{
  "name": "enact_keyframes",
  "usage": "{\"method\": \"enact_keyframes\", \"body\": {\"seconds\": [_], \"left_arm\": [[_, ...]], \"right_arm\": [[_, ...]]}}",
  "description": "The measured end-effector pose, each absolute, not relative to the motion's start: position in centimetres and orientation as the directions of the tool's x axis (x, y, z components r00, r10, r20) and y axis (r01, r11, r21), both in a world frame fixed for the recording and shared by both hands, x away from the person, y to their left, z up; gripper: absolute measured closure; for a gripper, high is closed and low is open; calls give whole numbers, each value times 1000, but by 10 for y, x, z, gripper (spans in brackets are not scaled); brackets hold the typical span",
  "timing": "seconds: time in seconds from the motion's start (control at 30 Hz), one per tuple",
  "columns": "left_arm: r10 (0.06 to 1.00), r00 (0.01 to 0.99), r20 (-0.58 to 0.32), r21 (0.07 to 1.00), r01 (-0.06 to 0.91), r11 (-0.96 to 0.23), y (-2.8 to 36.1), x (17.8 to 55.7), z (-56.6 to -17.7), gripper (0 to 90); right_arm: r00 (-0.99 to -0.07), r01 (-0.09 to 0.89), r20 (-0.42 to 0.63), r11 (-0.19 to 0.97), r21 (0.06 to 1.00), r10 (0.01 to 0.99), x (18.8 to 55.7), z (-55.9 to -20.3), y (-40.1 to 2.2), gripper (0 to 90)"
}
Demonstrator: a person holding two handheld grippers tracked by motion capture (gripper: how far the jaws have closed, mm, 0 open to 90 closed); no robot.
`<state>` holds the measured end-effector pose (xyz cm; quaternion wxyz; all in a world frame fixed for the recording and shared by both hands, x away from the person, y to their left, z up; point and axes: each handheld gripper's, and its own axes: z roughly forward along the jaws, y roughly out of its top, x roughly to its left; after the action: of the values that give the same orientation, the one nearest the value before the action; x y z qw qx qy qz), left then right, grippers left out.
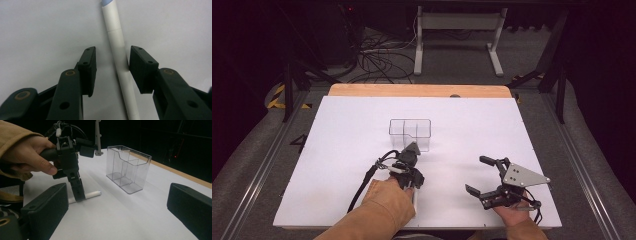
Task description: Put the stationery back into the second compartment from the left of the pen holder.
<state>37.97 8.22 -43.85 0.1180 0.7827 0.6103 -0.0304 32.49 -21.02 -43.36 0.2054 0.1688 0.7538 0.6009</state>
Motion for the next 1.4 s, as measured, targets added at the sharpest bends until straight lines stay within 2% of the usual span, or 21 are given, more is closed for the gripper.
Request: {"method": "enact_keyframes", "body": {"seconds": [0.17, 0.4, 1.1, 1.4], "left_arm": [[953, 234, -191, 147, 967, -208, 84, 381, -439, 628], [960, 198, -197, 146, 974, -171, 91, 382, -439, 776], [959, 208, -194, 172, 969, -175, 93, 382, -435, 785], [946, 269, -179, 310, 928, -205, 97, 371, -414, 787]], "right_arm": [[-860, 6, -109, 224, 975, 498, 325, -434, -210, 42], [-863, 5, -109, 225, 974, 493, 325, -434, -209, 41], [-865, 7, -111, 232, 973, 490, 326, -436, -209, 41], [-865, 10, -113, 241, 970, 489, 327, -437, -208, 41]]}}
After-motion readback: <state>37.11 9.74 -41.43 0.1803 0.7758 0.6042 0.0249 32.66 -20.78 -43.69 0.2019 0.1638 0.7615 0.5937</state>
